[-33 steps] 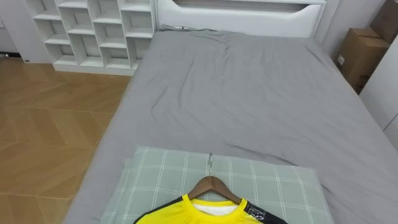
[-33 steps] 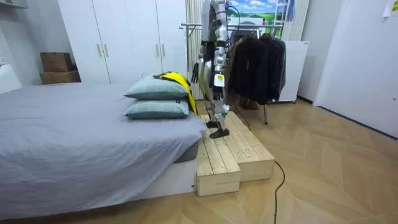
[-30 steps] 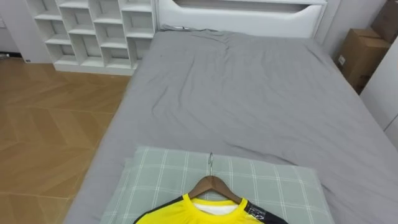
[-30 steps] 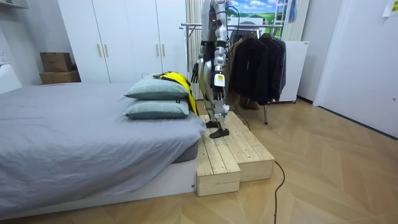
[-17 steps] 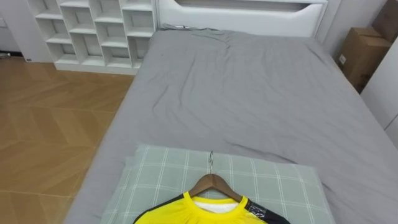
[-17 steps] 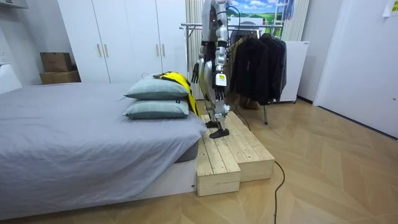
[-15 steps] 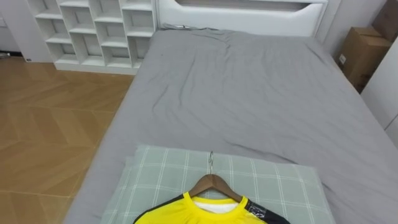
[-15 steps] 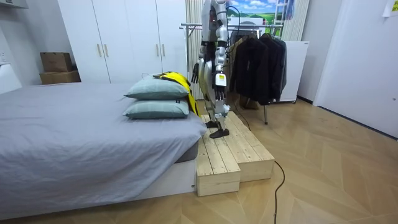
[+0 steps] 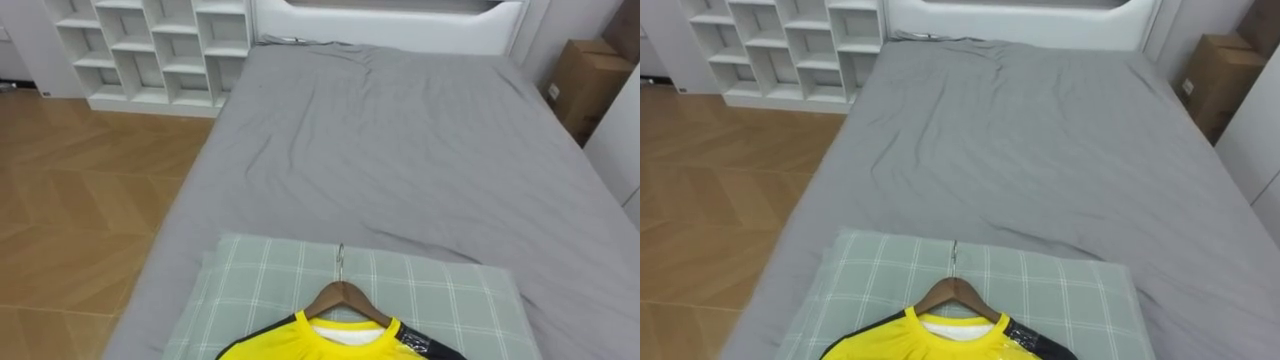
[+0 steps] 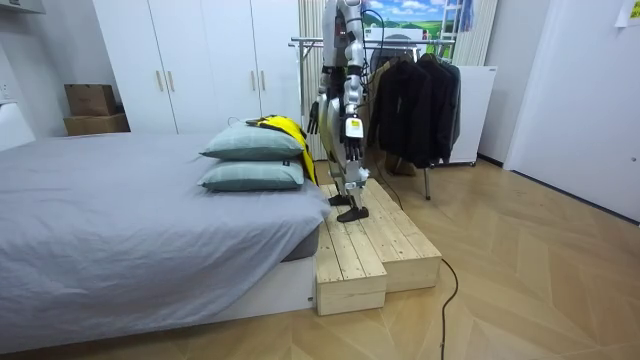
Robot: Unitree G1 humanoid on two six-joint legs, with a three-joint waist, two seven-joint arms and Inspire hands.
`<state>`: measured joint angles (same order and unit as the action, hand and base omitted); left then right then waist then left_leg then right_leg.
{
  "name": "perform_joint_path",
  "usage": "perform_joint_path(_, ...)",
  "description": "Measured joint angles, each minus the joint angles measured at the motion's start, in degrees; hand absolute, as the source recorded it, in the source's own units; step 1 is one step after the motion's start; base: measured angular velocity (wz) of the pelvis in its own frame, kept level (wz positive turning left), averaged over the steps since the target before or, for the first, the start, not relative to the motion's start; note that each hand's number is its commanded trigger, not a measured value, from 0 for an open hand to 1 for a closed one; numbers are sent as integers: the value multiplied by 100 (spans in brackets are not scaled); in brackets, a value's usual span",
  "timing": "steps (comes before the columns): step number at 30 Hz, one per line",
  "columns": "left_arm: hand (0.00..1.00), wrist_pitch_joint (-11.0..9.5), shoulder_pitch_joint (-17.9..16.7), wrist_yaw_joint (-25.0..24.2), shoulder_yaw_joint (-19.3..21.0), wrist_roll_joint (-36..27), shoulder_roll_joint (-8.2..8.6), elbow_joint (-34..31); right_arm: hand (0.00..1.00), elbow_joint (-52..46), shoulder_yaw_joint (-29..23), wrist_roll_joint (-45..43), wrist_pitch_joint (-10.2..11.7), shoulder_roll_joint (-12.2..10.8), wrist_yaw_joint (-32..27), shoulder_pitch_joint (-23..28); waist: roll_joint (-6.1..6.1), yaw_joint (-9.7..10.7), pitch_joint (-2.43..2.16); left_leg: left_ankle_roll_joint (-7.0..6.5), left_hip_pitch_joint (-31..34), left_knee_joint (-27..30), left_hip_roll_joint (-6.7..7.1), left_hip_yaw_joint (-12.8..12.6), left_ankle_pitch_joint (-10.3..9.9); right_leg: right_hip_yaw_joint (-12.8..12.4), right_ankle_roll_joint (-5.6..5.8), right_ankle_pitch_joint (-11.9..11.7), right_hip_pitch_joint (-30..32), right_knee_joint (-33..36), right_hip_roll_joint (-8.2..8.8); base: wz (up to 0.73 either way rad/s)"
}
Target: Hang clothes
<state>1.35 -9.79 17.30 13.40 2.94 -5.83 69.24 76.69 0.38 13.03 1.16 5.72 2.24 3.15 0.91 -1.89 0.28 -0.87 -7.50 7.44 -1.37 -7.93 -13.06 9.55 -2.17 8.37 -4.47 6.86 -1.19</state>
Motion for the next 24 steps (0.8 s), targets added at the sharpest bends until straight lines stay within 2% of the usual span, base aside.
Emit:
perform_joint_path(11, 0, -3, 26, 324, -2, -50, -3, -13, 0, -7, 7, -27, 0, 1, -18, -20, -3, 7, -3, 0, -6, 30, 3, -14, 1, 4, 2, 2, -19, -6, 5, 0)
perform_joint_path(14, 0, -13, 2, 503, 132, -23, -13, -263, 0, -63, -52, -324, 8, 14, -60, -35, -12, 5, -6, -1, -23, 32, 2, 4, 2, -1, 2, 1, -34, -2, 5, 0)
perform_joint_path(18, 0, -132, 46, 880, 210, -4, -185, -461, 0, -94, -52, -899, 11, 21, -210, -152, -33, 5, -11, -1, -18, 40, 1, 37, 2, 7, 1, 1, -40, 5, 4, 1)
perform_joint_path(24, 0, -357, 175, 1534, 201, 147, -250, -688, 0, -111, -46, -1227, 70, 105, -283, -216, -109, 21, -11, -2, -7, 29, 5, 70, 1, 21, 4, 2, 4, 80, 6, 2)
